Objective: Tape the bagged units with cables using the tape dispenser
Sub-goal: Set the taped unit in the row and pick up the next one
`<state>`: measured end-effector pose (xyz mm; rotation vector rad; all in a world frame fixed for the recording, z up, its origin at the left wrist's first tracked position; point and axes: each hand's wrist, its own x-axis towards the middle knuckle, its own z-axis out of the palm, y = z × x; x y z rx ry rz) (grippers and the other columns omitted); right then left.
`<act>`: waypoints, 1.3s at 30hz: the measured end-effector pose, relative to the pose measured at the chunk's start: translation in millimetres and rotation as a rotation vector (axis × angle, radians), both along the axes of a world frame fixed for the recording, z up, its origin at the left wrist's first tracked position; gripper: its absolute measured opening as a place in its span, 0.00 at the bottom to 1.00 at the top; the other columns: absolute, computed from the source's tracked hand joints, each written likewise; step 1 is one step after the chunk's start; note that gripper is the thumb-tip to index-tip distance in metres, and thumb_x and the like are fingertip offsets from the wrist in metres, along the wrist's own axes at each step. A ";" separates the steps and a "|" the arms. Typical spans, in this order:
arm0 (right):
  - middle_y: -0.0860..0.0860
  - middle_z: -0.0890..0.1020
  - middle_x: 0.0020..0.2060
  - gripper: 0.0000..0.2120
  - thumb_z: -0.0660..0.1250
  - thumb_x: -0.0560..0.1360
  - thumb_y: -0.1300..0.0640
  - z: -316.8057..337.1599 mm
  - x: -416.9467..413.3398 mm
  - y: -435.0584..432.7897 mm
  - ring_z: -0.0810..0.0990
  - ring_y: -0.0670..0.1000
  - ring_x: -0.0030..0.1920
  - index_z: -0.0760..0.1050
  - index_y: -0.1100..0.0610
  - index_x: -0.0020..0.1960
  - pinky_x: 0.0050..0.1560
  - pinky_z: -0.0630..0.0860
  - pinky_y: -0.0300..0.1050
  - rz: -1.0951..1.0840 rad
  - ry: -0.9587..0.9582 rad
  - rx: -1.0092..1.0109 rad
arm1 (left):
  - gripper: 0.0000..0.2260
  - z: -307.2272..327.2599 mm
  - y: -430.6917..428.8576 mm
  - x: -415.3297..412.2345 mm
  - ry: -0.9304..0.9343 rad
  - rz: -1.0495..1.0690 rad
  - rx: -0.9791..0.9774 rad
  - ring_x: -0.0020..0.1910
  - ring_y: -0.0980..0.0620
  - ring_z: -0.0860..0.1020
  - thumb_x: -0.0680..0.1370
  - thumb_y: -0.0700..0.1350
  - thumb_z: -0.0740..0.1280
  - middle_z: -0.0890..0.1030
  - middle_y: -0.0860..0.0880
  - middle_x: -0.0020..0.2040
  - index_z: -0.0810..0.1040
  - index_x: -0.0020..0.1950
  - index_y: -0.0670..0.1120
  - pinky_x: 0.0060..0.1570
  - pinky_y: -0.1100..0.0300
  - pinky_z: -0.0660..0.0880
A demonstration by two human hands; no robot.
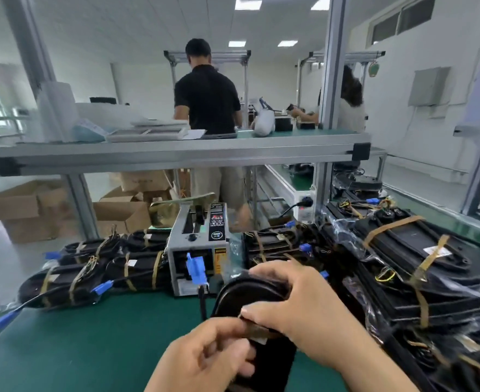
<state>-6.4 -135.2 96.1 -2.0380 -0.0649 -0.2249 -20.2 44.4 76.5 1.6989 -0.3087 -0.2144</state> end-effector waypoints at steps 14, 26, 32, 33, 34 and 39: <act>0.34 0.81 0.59 0.15 0.72 0.75 0.57 -27.0 -4.7 17.2 0.77 0.34 0.61 0.81 0.46 0.60 0.60 0.70 0.27 0.175 -0.113 0.039 | 0.18 -17.4 39.1 27.2 -0.342 0.300 -0.016 0.43 0.58 0.81 0.72 0.38 0.77 0.83 0.56 0.46 0.82 0.46 0.64 0.44 0.69 0.76; 0.38 0.84 0.54 0.16 0.64 0.80 0.65 -38.8 -7.9 21.8 0.83 0.41 0.56 0.82 0.46 0.44 0.57 0.78 0.41 -0.031 -0.148 0.283 | 0.07 -5.0 27.5 59.6 -0.425 0.182 0.262 0.50 0.65 0.78 0.76 0.45 0.72 0.80 0.65 0.54 0.82 0.43 0.59 0.51 0.61 0.72; 0.36 0.84 0.51 0.14 0.64 0.81 0.62 -17.9 -6.2 18.3 0.81 0.38 0.55 0.80 0.45 0.47 0.54 0.77 0.34 0.086 -0.116 0.067 | 0.15 -5.4 10.5 63.4 -0.257 0.200 -0.019 0.45 0.53 0.83 0.81 0.39 0.63 0.86 0.50 0.43 0.82 0.40 0.54 0.52 0.52 0.79; 0.36 0.84 0.49 0.12 0.65 0.81 0.61 -14.7 -5.2 18.1 0.81 0.38 0.53 0.81 0.45 0.48 0.53 0.77 0.33 0.039 -0.191 -0.024 | 0.15 -4.8 9.4 64.7 -0.259 0.222 -0.059 0.44 0.52 0.83 0.82 0.39 0.63 0.85 0.48 0.42 0.82 0.40 0.53 0.50 0.53 0.79; 0.38 0.84 0.46 0.10 0.67 0.80 0.60 -12.5 -4.1 18.7 0.82 0.39 0.51 0.81 0.46 0.47 0.51 0.77 0.34 -0.030 -0.285 -0.125 | 0.15 -3.8 8.4 66.0 -0.259 0.240 -0.096 0.42 0.51 0.83 0.82 0.39 0.63 0.85 0.47 0.41 0.81 0.39 0.52 0.47 0.56 0.78; 0.44 0.79 0.40 0.07 0.71 0.77 0.62 -18.4 -0.2 27.7 0.79 0.46 0.42 0.82 0.51 0.46 0.42 0.78 0.48 -0.254 -0.501 -0.397 | 0.10 -4.2 -0.3 71.7 -0.214 0.304 -0.206 0.36 0.54 0.81 0.82 0.37 0.63 0.83 0.48 0.36 0.79 0.42 0.44 0.39 0.65 0.77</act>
